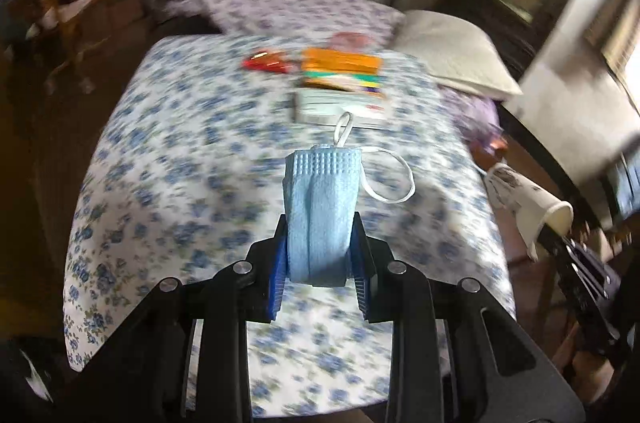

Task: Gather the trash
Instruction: 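Carry the blue mask and white paper cup over the red wastebasket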

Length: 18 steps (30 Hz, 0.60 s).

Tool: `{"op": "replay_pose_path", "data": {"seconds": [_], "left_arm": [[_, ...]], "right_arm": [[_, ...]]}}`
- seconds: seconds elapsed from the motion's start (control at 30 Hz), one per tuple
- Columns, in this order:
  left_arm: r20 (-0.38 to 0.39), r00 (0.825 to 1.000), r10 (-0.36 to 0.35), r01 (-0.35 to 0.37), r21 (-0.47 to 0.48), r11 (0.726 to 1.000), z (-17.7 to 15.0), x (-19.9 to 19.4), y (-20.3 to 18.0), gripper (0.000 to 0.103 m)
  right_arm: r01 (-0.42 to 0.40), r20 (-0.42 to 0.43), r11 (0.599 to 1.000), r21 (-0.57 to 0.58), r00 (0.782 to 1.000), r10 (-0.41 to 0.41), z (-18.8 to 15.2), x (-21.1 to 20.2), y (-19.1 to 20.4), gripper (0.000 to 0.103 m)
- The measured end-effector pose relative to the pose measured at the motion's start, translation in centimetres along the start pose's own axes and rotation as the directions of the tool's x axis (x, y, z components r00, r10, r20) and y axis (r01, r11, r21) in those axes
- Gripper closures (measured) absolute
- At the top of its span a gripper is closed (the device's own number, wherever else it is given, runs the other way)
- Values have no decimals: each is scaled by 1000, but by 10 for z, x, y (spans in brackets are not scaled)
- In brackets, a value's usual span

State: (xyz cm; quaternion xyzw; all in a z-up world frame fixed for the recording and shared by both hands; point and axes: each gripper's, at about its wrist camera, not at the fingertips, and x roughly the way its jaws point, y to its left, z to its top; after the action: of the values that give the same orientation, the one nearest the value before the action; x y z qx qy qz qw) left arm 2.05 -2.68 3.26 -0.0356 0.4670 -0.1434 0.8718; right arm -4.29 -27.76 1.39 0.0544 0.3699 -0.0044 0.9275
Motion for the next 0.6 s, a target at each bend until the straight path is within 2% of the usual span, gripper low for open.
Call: {"op": "replay_pose_path", "data": {"seconds": [0.1,0.2,0.3,0.43,0.5,0.6], "left_arm": [[-6,997,-76,76,74,994,-4,-8,-40,73],[-65,988,-139,148,150,978,-9,-3,-82,73],[-103,981,-167,186,225,956,-16,5,-119,73],[-189,956,-226,274,291,916,-30,28,-178,73],[-228,947,-225,292,324,900,-39,40,-201,73],[-306,925,-224,329,354,875,-55,63,-240,73]], "right_arm": [[48,2,998,27,999,-48,-14,-17,-26,99],[94,-5,993,70,996,-93,-31,-30,-55,99],[139,-40,984,113,990,-135,-53,-33,-85,99],[188,-107,970,156,979,-173,-83,-25,-122,99],[207,-154,959,192,972,-179,-100,-17,-143,99],[228,-207,945,233,961,-181,-121,-7,-170,99]]}}
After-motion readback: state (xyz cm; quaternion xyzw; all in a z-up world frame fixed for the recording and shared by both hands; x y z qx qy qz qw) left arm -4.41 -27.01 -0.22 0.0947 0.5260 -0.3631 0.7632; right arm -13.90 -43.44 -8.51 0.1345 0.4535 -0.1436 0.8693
